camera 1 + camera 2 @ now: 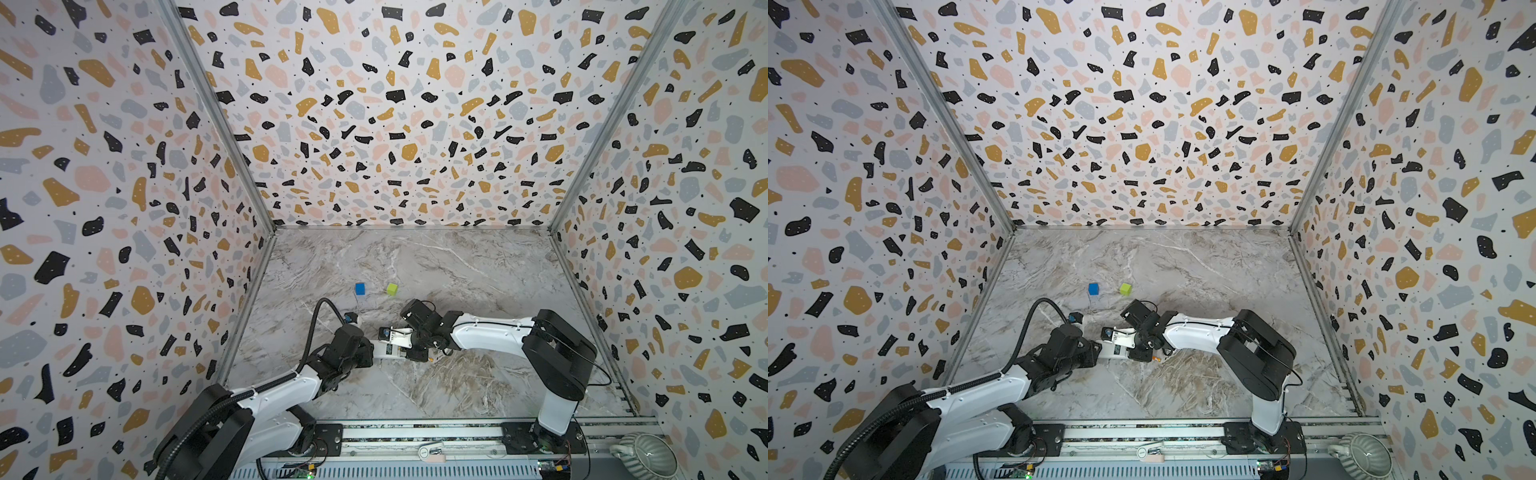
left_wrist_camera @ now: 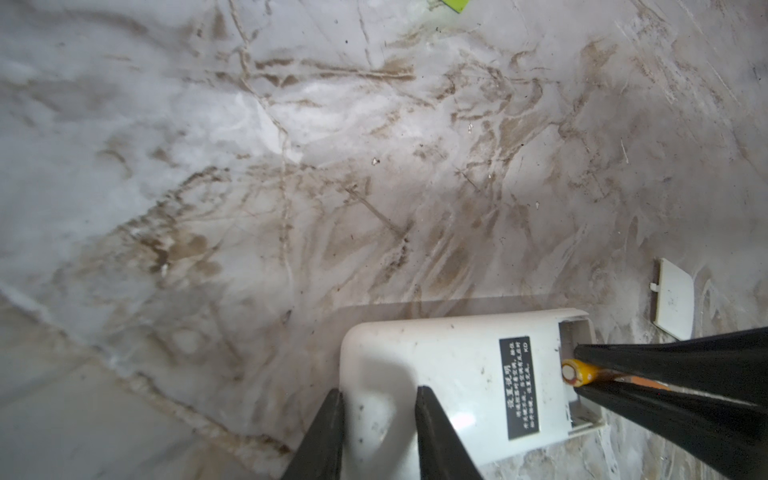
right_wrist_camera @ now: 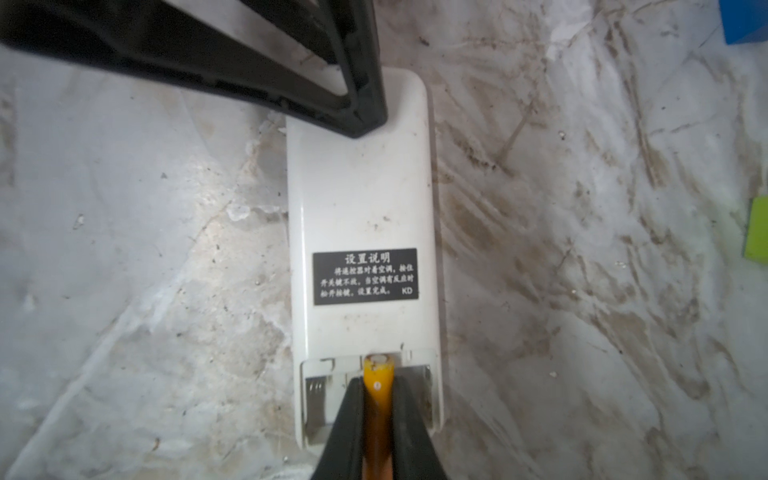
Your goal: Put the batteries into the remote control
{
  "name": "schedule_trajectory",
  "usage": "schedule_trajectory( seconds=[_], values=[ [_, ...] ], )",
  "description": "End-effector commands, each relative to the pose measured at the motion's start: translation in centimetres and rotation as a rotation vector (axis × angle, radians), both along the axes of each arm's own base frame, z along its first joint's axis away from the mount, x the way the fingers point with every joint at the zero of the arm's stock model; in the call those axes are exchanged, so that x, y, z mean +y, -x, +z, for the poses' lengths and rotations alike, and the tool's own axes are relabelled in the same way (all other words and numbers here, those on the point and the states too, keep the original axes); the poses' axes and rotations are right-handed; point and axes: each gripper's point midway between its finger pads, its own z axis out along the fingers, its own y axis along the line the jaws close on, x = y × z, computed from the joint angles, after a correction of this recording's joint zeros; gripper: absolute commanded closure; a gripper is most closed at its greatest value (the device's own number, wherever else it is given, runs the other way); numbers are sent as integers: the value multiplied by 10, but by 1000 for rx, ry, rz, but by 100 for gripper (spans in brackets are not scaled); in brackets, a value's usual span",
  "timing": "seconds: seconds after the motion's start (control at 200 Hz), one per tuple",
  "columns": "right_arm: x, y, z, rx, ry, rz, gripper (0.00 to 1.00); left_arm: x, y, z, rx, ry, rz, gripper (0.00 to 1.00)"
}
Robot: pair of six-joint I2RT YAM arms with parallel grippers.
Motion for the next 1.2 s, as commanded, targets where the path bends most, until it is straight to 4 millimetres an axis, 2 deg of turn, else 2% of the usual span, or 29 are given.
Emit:
schedule_trajectory(
  seconds=[0.0, 0.325, 0.561, 0.766, 0.936, 1.196],
  values=[
    [-8, 17, -8, 40, 43, 41, 84, 9, 17, -21, 72, -51, -18, 69],
    [-10, 8, 2, -17, 21, 4, 70, 9, 17, -21, 72, -51, -16, 69],
    [-10, 0, 13, -61, -7, -28, 67, 10, 17, -21, 72, -52, -13, 69],
    [-15, -4, 14, -86, 4, -54, 66, 10, 17, -21, 70, -52, -14, 69],
    [-15, 0, 11, -69, 8, -42, 68, 10, 17, -21, 70, -51, -15, 69],
    [-14, 4, 3, -50, 30, 5, 78, 10, 17, -21, 71, -49, -15, 69]
  ],
)
